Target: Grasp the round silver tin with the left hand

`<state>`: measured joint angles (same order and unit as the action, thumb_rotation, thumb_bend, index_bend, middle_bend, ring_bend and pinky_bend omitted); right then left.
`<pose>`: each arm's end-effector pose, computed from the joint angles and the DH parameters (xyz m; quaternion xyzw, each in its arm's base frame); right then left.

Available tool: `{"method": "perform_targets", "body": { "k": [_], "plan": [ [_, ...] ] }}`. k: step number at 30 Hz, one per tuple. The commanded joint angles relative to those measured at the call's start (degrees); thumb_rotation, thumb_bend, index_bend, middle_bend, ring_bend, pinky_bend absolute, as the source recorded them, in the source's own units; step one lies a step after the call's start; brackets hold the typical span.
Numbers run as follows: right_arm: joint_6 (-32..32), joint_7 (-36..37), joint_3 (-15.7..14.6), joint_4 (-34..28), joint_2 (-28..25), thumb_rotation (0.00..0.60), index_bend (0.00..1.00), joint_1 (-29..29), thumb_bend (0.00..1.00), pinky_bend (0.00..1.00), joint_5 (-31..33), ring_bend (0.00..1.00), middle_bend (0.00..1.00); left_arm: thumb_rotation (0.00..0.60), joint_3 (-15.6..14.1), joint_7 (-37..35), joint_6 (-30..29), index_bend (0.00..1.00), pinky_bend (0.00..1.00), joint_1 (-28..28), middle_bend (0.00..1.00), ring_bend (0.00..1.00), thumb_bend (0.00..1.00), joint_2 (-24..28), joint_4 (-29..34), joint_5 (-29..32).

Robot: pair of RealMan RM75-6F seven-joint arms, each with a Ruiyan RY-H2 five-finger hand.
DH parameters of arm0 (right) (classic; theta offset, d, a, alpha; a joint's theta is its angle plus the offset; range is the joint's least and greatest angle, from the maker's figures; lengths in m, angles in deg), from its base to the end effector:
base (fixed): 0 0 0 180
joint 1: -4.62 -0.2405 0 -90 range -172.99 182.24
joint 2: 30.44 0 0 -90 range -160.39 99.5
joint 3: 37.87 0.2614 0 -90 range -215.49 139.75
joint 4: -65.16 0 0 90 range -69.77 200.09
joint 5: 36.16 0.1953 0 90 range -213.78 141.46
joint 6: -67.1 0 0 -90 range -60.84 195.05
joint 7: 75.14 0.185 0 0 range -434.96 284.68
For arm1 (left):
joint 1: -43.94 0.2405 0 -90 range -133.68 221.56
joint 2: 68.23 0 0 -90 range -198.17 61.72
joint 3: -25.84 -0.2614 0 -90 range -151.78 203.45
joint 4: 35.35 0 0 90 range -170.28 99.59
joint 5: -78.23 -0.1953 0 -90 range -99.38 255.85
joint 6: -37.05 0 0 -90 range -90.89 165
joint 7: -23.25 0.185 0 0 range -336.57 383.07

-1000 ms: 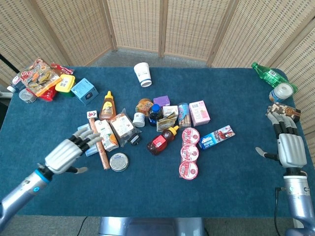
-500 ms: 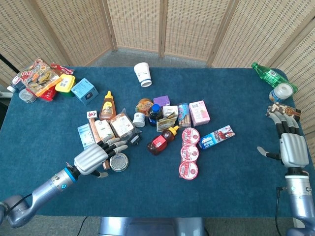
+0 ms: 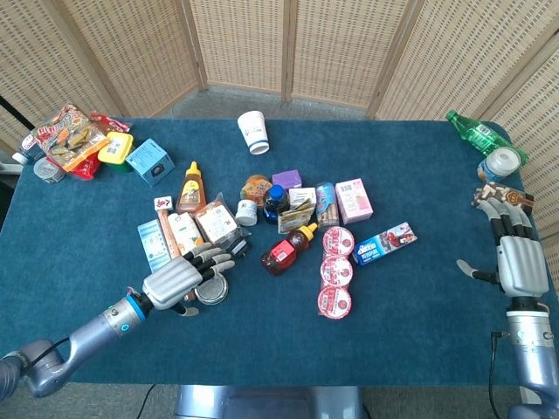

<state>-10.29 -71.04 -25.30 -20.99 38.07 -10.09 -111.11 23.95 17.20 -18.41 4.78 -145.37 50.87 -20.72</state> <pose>-0.3024 -0.3075 0.1838 0.5390 -0.3953 0.4441 0.5966 -0.1587 0.3105 -0.0004 -0.8427 -0.3045 -0.3670 0.2499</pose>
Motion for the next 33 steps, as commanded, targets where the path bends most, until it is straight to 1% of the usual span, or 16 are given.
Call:
{"method": "perform_targets", "body": {
  "k": [1, 13, 33],
  "plan": [
    [0.01, -0.03, 0.01, 0.01, 0.00, 0.600, 0.09, -0.01, 0.05, 0.00, 0.01, 0.00, 0.00, 0.600, 0.21, 0.50, 0.58, 0.00, 0.00, -0.63, 0.00, 0.00, 0.07, -0.47, 0.16, 0.50],
    [0.01, 0.11, 0.07, 0.04, -0.01, 0.600, 0.09, 0.00, 0.05, 0.00, 0.03, 0.00, 0.00, 0.600, -1.13, 1.66, 0.99, 0.00, 0.00, -0.46, 0.00, 0.00, 0.07, -1.88, -1.98, 2.52],
    [0.07, 0.31, 0.17, 0.01, -0.06, 0.600, 0.09, 0.06, 0.05, 0.00, 0.24, 0.00, 0.00, 0.600, -0.48, 4.08, 5.04, 0.00, 0.00, -3.52, 0.00, 0.00, 0.07, -2.74, -1.93, 5.51]
  ]
}}
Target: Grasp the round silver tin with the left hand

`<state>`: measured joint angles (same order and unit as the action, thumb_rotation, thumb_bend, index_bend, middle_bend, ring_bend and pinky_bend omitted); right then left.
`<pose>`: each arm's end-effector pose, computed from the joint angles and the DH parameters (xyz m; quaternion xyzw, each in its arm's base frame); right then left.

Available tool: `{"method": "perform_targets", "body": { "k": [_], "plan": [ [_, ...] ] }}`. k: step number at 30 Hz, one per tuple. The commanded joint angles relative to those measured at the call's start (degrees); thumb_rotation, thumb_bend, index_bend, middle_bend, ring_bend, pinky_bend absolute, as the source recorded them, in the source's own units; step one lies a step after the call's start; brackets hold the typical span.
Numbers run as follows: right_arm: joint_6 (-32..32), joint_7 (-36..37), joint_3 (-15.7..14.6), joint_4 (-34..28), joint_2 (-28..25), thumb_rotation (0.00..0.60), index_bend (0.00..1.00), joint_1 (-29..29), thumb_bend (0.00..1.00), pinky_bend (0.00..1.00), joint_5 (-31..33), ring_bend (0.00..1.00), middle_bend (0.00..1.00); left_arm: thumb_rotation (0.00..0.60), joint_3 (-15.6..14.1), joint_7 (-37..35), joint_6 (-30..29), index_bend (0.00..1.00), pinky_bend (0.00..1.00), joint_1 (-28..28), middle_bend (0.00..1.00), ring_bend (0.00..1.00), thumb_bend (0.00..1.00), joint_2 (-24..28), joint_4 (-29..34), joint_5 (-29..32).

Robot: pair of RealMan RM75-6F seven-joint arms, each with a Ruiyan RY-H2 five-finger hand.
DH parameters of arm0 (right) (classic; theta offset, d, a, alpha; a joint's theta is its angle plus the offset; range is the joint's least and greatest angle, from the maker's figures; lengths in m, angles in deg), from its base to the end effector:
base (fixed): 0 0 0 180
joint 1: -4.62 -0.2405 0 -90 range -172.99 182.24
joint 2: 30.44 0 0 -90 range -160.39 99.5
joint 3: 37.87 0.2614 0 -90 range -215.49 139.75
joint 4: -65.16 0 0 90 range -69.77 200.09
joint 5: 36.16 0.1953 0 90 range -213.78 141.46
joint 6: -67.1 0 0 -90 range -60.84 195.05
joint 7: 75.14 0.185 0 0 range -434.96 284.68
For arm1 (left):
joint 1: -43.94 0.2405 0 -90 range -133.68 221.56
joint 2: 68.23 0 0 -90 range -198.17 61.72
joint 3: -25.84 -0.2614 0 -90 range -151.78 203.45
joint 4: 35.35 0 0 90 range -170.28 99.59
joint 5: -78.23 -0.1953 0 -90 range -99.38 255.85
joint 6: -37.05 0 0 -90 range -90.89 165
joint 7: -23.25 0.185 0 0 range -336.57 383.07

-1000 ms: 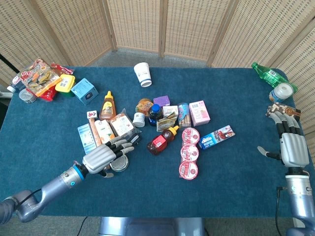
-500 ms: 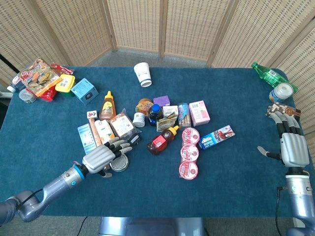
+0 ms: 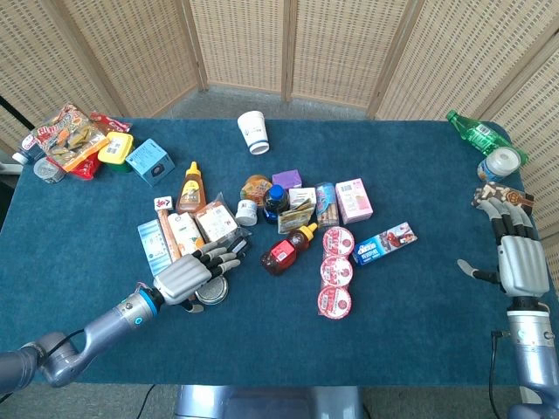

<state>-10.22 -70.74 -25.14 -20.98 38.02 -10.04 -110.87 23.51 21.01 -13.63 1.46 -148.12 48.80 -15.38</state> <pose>-0.3031 -0.3077 0.1848 0.5360 -0.3974 0.4454 0.5970 -0.1597 0.3225 -0.0220 -0.8574 -0.3022 -0.3273 0.2576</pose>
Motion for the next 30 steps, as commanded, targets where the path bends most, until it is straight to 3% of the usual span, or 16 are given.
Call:
{"method": "perform_targets", "body": {
  "k": [1, 7, 11, 18, 23, 30],
  "plan": [
    [-0.02, 0.03, 0.01, -0.03, -0.02, 0.600, 0.09, 0.02, 0.05, 0.00, 0.00, 0.00, 0.00, 0.600, -0.06, 0.55, 0.35, 0.00, 0.00, -0.32, 0.00, 0.00, 0.07, -0.03, 0.20, 0.23],
    [-0.04, 0.10, 0.03, -0.05, -0.02, 0.600, 0.09, 0.05, 0.05, 0.00, 0.04, 0.00, 0.00, 0.600, -0.07, 1.22, 0.19, 0.08, 0.00, -0.65, 0.02, 0.00, 0.07, -0.18, 0.40, 0.35],
    [-0.01, 0.11, 0.03, -0.07, -0.04, 0.600, 0.09, 0.05, 0.05, 0.00, 0.05, 0.00, 0.00, 0.600, -0.16, 1.70, 0.35, 0.17, 0.02, -0.94, 0.16, 0.02, 0.07, 0.00, 0.48, 0.43],
    [-0.02, 0.16, 0.03, -0.10, -0.06, 0.600, 0.09, 0.08, 0.05, 0.00, 0.06, 0.00, 0.00, 0.600, -0.32, 2.92, 0.24, 0.29, 0.15, -1.44, 0.26, 0.15, 0.07, -0.12, 0.35, 0.01],
    [0.07, 0.35, 0.07, -0.13, -0.14, 0.600, 0.09, 0.08, 0.05, 0.00, 0.12, 0.00, 0.00, 0.600, -0.26, 3.85, 0.29, 0.32, 0.17, -1.78, 0.31, 0.21, 0.07, -0.10, 0.27, 0.10],
    [0.04, 0.34, 0.07, -0.12, -0.12, 0.600, 0.09, 0.09, 0.05, 0.00, 0.11, 0.00, 0.00, 0.600, -0.43, 4.27, -0.09, 0.36, 0.33, -1.85, 0.35, 0.30, 0.07, 0.01, 0.14, 0.10]
  ]
}}
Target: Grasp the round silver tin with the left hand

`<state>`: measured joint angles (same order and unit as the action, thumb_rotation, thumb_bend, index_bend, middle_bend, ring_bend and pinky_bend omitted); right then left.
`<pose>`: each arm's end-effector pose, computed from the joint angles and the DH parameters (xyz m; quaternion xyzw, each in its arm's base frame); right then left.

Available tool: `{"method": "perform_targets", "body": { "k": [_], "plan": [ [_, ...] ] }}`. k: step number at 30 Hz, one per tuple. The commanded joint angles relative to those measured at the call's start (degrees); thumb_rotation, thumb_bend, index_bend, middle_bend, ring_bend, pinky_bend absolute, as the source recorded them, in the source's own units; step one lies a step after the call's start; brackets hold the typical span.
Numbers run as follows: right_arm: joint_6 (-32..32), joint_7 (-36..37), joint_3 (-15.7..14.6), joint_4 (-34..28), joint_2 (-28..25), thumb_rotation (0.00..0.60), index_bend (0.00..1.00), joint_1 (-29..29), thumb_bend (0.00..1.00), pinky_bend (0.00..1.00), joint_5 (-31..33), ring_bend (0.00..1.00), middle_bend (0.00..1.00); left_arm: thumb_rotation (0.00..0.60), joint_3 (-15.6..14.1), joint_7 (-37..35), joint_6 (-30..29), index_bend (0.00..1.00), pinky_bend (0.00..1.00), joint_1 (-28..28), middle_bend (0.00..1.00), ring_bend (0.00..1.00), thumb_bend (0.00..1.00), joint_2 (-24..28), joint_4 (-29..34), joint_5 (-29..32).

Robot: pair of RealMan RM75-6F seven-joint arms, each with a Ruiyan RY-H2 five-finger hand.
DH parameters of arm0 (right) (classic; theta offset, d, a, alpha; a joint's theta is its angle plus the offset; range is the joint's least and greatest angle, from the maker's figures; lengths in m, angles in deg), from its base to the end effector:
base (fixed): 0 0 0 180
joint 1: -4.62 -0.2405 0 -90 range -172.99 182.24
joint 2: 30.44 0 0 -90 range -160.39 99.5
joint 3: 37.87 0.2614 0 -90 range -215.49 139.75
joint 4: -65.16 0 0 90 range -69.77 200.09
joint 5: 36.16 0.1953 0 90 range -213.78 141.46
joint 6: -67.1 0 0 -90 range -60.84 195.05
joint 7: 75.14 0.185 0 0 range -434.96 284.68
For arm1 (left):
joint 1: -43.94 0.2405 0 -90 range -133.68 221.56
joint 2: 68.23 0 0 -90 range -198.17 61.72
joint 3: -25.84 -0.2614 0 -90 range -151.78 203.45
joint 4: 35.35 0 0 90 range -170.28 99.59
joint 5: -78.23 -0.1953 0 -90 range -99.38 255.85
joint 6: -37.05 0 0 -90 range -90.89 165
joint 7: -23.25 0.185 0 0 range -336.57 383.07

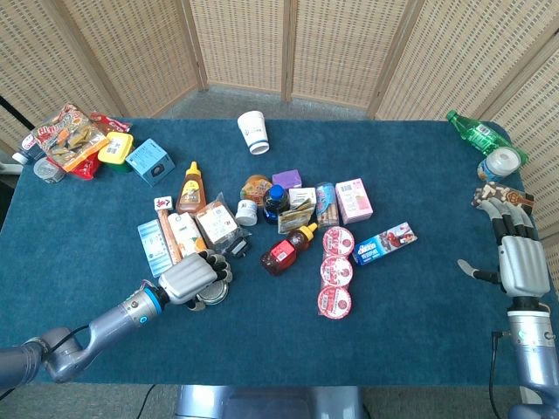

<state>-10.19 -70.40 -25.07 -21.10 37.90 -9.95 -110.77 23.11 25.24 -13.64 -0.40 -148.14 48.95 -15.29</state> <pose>-0.3035 -0.3074 0.1855 0.5339 -0.3996 0.4469 0.5963 -0.1503 0.3256 -0.0232 -0.8731 -0.2582 -0.3197 0.2622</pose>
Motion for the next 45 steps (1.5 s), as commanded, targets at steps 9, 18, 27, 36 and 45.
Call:
{"method": "perform_targets", "body": {
  "k": [9, 18, 27, 36, 45],
  "plan": [
    [-0.06, -0.10, -0.02, -0.04, 0.03, 0.600, 0.09, 0.02, 0.05, 0.00, -0.03, 0.00, 0.00, 0.600, 0.13, -0.55, -1.88, 0.40, 0.38, 0.14, 0.40, 0.38, 0.07, 0.43, 0.34, -0.56],
    [-0.10, 0.05, 0.02, -0.05, 0.01, 0.600, 0.09, 0.07, 0.05, 0.00, 0.01, 0.00, 0.00, 0.600, 0.53, -0.74, -2.83, 0.42, 0.39, -0.04, 0.42, 0.41, 0.07, 0.88, 1.09, -0.71],
    [-0.09, -0.10, -0.03, -0.07, 0.03, 0.600, 0.09, 0.05, 0.05, 0.00, -0.08, 0.00, 0.00, 0.600, 3.37, -0.56, -5.56, 0.42, 0.39, -0.78, 0.43, 0.41, 0.07, 4.23, 5.68, -0.69],
    [-0.12, -0.20, -0.03, -0.11, 0.05, 0.600, 0.09, 0.05, 0.05, 0.00, -0.07, 0.00, 0.00, 0.600, 5.82, -0.32, -8.05, 0.43, 0.40, -1.02, 0.44, 0.43, 0.07, 8.69, 10.95, -0.63],
    [-0.18, -0.45, -0.06, -0.15, 0.11, 0.600, 0.09, 0.05, 0.05, 0.00, -0.09, 0.00, 0.00, 0.600, 7.20, 0.21, -9.69, 0.44, 0.40, -1.07, 0.45, 0.44, 0.07, 11.71, 14.45, -1.23]
  ]
}}
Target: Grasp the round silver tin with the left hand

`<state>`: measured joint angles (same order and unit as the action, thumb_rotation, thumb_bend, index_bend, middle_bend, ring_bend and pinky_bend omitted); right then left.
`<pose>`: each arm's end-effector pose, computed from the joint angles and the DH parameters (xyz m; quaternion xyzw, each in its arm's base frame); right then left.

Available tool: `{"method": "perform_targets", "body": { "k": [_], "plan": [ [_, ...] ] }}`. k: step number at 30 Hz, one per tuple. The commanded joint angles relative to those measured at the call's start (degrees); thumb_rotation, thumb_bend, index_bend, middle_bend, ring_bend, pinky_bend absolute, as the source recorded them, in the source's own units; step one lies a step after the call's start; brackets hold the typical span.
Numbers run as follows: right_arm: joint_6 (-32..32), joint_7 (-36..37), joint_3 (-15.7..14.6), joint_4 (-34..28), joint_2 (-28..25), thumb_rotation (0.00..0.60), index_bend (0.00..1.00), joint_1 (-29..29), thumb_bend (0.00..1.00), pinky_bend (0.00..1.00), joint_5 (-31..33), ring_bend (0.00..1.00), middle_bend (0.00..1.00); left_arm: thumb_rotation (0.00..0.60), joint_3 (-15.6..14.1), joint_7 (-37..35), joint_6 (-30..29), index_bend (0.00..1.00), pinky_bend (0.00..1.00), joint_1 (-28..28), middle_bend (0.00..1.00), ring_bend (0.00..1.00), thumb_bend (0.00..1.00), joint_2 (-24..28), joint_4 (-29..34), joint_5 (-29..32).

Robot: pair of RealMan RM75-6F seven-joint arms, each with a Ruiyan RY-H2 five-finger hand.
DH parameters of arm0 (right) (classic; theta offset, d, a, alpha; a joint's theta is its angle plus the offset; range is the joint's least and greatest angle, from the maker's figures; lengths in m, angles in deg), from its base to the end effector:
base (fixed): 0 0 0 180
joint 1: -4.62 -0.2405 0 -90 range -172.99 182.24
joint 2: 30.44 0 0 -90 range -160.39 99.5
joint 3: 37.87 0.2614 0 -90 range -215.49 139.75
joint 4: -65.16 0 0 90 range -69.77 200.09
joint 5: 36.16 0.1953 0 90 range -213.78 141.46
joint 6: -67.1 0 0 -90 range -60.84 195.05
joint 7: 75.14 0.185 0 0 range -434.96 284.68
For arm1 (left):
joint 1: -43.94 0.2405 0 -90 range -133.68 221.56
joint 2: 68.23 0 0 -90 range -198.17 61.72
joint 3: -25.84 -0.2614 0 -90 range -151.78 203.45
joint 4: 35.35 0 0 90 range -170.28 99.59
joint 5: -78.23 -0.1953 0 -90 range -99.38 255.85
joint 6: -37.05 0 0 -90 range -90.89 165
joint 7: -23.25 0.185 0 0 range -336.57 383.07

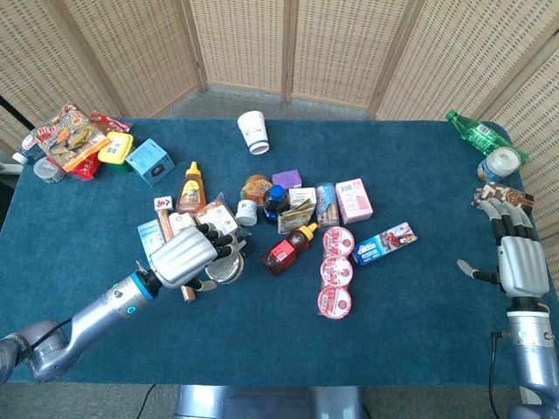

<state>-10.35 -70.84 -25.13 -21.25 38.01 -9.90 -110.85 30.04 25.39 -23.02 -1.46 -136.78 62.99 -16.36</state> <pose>-0.3029 -0.3068 0.1846 0.5350 -0.3982 0.4459 0.5970 -0.0764 0.3340 0.0647 -0.8222 -0.2118 -0.4502 0.2766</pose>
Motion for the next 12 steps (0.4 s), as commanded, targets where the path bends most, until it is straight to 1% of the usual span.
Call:
{"method": "perform_targets", "body": {
  "k": [1, 12],
  "plan": [
    [-0.04, -0.04, 0.00, -0.02, 0.00, 0.600, 0.09, 0.01, 0.05, 0.00, -0.01, 0.00, 0.00, 0.600, 0.45, 0.07, -0.55, 0.44, 0.40, -0.02, 0.45, 0.44, 0.07, 0.65, 0.72, -0.26],
    [-0.15, -0.04, -0.03, -0.06, 0.00, 0.600, 0.09, 0.05, 0.05, 0.00, -0.14, 0.00, 0.00, 0.600, 1.54, 0.46, -1.67, 0.43, 0.40, -0.10, 0.45, 0.44, 0.07, 2.05, 2.41, -0.74]
  ]
}}
